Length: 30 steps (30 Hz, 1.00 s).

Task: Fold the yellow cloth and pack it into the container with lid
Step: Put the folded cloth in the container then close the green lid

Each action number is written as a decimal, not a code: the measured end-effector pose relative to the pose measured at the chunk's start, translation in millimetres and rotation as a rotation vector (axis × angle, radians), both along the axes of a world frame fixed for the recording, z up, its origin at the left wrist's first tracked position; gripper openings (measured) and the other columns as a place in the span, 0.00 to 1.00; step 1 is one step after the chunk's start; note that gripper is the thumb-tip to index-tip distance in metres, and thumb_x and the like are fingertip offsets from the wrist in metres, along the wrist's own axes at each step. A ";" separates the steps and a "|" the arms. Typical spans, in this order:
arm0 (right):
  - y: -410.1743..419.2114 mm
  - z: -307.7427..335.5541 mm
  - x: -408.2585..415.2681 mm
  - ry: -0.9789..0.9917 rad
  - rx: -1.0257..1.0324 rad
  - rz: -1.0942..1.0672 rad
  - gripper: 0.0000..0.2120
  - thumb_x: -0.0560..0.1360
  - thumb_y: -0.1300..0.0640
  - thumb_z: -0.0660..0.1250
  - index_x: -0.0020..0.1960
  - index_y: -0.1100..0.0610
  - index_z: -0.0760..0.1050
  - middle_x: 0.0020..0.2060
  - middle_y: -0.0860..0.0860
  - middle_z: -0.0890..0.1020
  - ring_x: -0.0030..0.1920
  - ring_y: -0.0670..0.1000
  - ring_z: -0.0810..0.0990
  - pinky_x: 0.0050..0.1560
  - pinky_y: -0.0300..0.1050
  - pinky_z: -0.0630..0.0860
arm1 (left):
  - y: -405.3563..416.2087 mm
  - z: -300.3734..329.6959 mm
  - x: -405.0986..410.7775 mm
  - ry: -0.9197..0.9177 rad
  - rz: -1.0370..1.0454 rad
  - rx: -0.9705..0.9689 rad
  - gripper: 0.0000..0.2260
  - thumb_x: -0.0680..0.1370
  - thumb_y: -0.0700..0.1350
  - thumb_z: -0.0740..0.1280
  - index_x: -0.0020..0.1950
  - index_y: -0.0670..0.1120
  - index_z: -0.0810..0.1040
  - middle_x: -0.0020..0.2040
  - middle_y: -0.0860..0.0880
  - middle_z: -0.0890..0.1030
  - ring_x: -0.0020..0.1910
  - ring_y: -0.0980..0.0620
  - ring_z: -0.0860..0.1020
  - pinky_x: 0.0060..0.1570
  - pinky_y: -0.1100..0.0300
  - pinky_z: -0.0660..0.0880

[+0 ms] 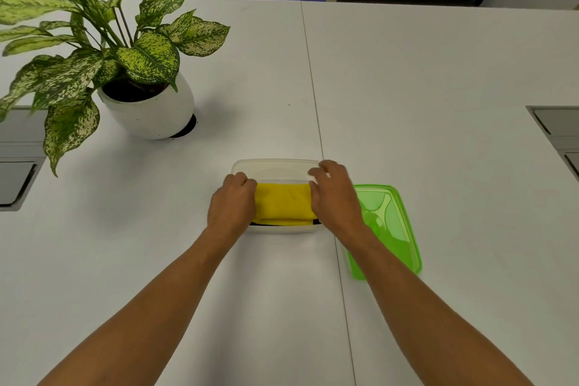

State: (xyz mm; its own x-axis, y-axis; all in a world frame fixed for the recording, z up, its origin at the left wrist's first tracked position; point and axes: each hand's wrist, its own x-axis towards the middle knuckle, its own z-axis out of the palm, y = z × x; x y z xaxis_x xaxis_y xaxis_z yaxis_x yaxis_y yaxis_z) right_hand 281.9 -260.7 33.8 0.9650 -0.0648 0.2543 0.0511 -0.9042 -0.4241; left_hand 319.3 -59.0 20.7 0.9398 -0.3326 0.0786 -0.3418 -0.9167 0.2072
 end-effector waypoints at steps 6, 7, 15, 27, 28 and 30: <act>-43.6 -20.6 -61.2 0.069 0.115 -0.543 0.22 0.72 0.55 0.70 0.63 0.60 0.72 0.60 0.60 0.75 0.61 0.63 0.71 0.60 0.58 0.69 | 18.6 -4.1 -22.7 0.048 0.376 -0.560 0.16 0.79 0.45 0.63 0.66 0.42 0.73 0.64 0.40 0.74 0.60 0.42 0.74 0.58 0.46 0.74; -53.3 -26.0 -72.1 0.152 0.103 -0.635 0.26 0.71 0.52 0.71 0.65 0.61 0.70 0.61 0.62 0.74 0.63 0.64 0.69 0.60 0.59 0.68 | 20.4 -4.3 -24.4 0.123 0.473 -0.655 0.17 0.80 0.46 0.61 0.68 0.43 0.72 0.66 0.41 0.73 0.61 0.43 0.74 0.60 0.46 0.74; -95.9 -47.4 -121.6 0.625 0.110 -0.862 0.48 0.61 0.35 0.75 0.68 0.61 0.60 0.63 0.64 0.70 0.64 0.64 0.67 0.60 0.63 0.68 | 35.2 -5.0 -31.6 0.311 0.630 -0.888 0.11 0.79 0.45 0.63 0.54 0.42 0.82 0.48 0.43 0.84 0.45 0.43 0.82 0.48 0.44 0.81; -109.5 -26.5 -103.2 0.561 0.304 -0.817 0.40 0.59 0.44 0.81 0.62 0.59 0.66 0.57 0.62 0.75 0.57 0.64 0.76 0.50 0.56 0.74 | 37.8 -0.7 -32.0 0.360 0.566 -0.878 0.12 0.78 0.42 0.67 0.59 0.38 0.80 0.52 0.43 0.81 0.41 0.44 0.82 0.41 0.46 0.83; -107.8 -20.9 -100.3 0.503 0.290 -0.810 0.35 0.61 0.46 0.80 0.59 0.59 0.68 0.55 0.62 0.77 0.55 0.64 0.77 0.49 0.55 0.74 | 37.4 -0.6 -32.1 0.359 0.560 -0.873 0.11 0.78 0.42 0.67 0.58 0.38 0.80 0.51 0.43 0.81 0.40 0.45 0.82 0.41 0.46 0.83; -101.9 -7.3 -92.9 0.388 0.265 -0.794 0.24 0.65 0.49 0.78 0.53 0.58 0.70 0.52 0.61 0.79 0.52 0.64 0.78 0.48 0.54 0.74 | 36.7 -1.2 -32.6 0.361 0.552 -0.870 0.10 0.78 0.42 0.67 0.57 0.39 0.80 0.49 0.43 0.81 0.38 0.45 0.82 0.40 0.47 0.83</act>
